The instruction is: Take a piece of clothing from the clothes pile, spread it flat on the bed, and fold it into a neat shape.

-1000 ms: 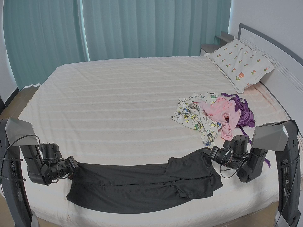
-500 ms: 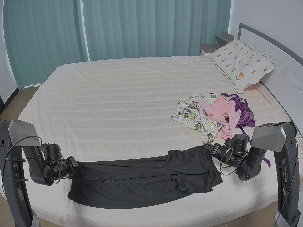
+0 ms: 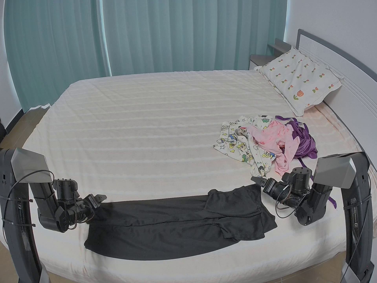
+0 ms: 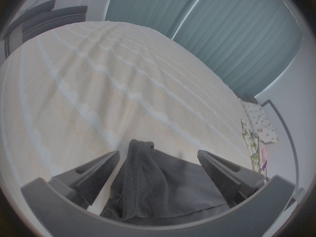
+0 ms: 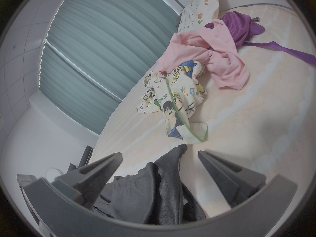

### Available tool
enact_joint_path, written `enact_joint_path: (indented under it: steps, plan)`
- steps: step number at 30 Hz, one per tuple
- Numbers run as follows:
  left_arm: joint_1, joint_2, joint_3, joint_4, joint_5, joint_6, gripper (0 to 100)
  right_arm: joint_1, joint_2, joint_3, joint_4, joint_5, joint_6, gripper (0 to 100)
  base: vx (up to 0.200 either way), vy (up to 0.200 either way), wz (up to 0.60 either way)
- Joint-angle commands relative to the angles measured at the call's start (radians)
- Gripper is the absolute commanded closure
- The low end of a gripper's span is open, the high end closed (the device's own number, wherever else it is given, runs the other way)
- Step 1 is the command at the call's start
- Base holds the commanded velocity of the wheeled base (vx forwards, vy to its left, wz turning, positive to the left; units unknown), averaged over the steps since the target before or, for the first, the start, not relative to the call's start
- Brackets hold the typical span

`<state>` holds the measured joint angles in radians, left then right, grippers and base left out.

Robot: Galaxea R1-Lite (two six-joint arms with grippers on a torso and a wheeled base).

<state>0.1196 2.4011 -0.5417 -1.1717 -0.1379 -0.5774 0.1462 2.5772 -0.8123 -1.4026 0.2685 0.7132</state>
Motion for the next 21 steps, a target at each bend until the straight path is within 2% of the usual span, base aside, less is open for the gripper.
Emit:
enact_joint_path:
  steps: [1,3,4,8,14,21]
  plan:
    - [0.023,-0.059,0.005,-0.003,-0.003,-0.05,0,-0.013,-0.051,0.051,-0.012,0.001,0.037,0,0.0,0.0,0.0]
    - [0.028,-0.077,0.009,-0.003,-0.008,-0.062,0,-0.013,-0.063,0.076,-0.021,0.001,0.051,0,0.0,0.0,0.0]
    - [0.035,-0.114,0.032,-0.002,-0.019,-0.076,0,-0.008,-0.089,0.144,-0.056,0.009,0.071,0,0.0,0.0,0.0]
    - [0.031,-0.166,0.062,-0.005,-0.02,-0.074,0,0.001,-0.1,0.245,-0.108,0.008,0.066,0,0.0,0.0,0.0]
    - [0.011,-0.261,0.101,0.017,-0.019,-0.076,0,0.009,-0.124,0.312,-0.104,0.008,0.058,0,0.0,0.0,0.0]
    - [-0.041,-0.267,0.302,-0.009,-0.019,-0.082,0,0.029,-0.131,0.335,-0.115,0.0,0.015,0,0.0,0.0,0.0]
